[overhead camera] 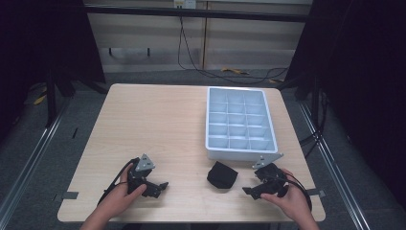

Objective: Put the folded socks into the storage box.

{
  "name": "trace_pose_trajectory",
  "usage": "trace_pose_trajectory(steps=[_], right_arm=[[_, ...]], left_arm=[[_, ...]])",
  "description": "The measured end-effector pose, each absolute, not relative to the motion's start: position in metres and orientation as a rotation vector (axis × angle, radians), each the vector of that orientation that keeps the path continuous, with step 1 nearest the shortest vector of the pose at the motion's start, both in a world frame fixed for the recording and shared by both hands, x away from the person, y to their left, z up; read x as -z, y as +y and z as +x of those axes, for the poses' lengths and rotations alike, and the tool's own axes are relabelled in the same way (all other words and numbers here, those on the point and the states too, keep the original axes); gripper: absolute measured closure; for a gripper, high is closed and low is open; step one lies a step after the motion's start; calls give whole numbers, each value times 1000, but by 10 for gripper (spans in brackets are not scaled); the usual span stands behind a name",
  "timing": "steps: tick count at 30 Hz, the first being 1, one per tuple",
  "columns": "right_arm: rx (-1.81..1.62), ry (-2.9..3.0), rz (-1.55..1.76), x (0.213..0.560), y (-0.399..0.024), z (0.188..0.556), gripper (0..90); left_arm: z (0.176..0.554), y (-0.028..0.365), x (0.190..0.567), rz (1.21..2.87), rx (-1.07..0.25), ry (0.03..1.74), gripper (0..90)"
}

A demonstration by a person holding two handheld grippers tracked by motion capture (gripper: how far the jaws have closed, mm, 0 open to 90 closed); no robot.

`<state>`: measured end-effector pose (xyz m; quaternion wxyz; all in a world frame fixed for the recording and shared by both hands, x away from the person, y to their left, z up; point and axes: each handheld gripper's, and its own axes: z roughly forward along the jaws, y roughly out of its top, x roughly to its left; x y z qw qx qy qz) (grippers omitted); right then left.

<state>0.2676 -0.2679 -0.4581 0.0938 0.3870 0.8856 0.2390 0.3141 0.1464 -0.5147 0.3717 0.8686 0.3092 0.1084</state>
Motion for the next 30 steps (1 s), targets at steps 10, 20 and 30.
trace_pose_trajectory(steps=[10,20,30], right_arm=[[-712,2651,1115,446,-259,265,230],[-677,2687,1098,439,-248,265,236],[-679,2713,1051,434,-235,270,233]], left_arm=[[314,146,515,2231,-279,790,0],[314,146,515,2231,-279,789,0],[315,146,515,2231,-279,789,0]])
